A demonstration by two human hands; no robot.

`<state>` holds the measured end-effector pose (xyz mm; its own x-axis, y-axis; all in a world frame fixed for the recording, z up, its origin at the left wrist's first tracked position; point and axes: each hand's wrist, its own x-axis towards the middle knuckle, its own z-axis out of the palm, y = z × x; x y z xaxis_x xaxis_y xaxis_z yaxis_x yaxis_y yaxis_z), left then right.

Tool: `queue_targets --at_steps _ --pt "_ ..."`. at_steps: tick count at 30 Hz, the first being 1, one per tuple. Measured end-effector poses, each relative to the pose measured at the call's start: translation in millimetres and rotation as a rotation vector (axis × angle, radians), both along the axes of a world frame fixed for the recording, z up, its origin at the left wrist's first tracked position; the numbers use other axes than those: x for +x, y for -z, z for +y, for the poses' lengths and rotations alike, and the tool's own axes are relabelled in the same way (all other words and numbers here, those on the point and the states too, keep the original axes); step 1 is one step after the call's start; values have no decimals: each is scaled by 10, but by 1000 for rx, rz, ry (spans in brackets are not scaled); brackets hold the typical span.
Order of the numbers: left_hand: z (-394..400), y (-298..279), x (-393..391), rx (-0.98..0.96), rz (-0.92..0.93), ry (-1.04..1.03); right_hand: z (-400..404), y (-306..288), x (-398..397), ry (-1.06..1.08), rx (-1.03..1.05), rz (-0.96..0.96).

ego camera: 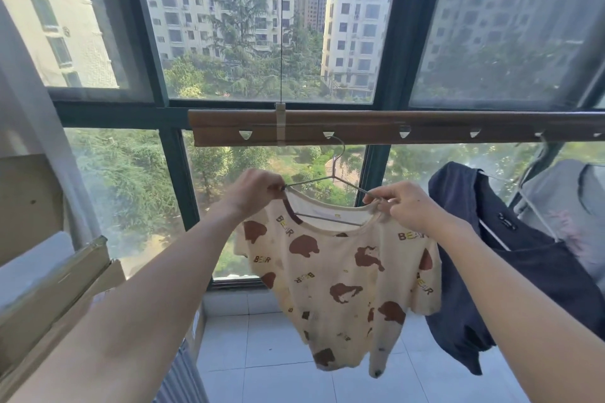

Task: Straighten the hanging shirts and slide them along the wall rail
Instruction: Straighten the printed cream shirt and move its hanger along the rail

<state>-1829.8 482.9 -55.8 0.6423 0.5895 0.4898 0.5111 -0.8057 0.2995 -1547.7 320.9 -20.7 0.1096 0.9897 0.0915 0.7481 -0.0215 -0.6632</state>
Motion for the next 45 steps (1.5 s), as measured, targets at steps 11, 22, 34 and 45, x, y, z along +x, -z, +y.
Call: queue_targets --at_steps 11,22,34,45 --pt "-33 -144 12 -151 -272 -137 -50 1 59 -7 -3 5" --pt "-74 -68 53 -103 -182 -85 -68 -33 15 4 27 -10" --pt "-95 -115 130 -396 -253 -161 -102 -35 78 -18 20 -27" --pt "-62 -252 94 -225 17 -12 -132 -29 105 3 7 -4"
